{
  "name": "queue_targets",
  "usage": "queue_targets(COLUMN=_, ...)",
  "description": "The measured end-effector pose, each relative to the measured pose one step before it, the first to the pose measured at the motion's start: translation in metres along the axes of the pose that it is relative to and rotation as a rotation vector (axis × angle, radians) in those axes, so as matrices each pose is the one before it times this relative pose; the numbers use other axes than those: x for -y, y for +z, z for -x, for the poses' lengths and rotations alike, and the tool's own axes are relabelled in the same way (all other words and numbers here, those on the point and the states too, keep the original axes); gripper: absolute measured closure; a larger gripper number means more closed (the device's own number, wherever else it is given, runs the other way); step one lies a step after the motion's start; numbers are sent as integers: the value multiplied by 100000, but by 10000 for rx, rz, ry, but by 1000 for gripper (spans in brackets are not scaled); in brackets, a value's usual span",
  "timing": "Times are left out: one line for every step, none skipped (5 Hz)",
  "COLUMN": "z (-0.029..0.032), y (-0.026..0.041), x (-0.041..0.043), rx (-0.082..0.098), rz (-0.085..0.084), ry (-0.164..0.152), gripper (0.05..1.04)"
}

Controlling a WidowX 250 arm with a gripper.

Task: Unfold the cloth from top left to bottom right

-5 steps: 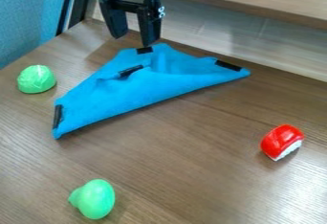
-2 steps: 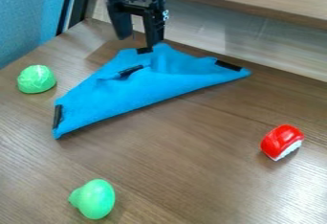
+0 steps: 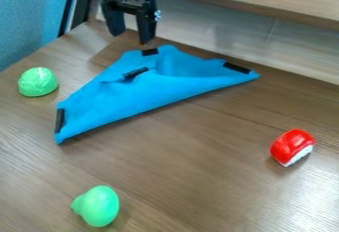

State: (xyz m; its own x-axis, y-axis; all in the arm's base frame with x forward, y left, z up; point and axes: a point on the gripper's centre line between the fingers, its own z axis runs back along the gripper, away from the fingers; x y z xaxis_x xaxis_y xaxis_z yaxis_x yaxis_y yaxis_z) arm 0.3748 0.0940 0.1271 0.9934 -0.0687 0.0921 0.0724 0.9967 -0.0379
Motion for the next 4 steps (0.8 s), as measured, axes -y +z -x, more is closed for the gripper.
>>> queue_targets(z=-241, y=-610, x=-1677, rx=-88, rz=-196, ry=210, gripper=82)
queue_targets(z=72, y=-1023, x=-1029, rx=-131, rz=-185, ry=-17, gripper=82)
queue_targets(z=-261, y=-663, x=-537, rx=95, rz=-138, ry=-38, gripper=83)
queue_targets(z=-278, y=-774, x=-374, rx=60, rz=-181, ry=-1, gripper=83)
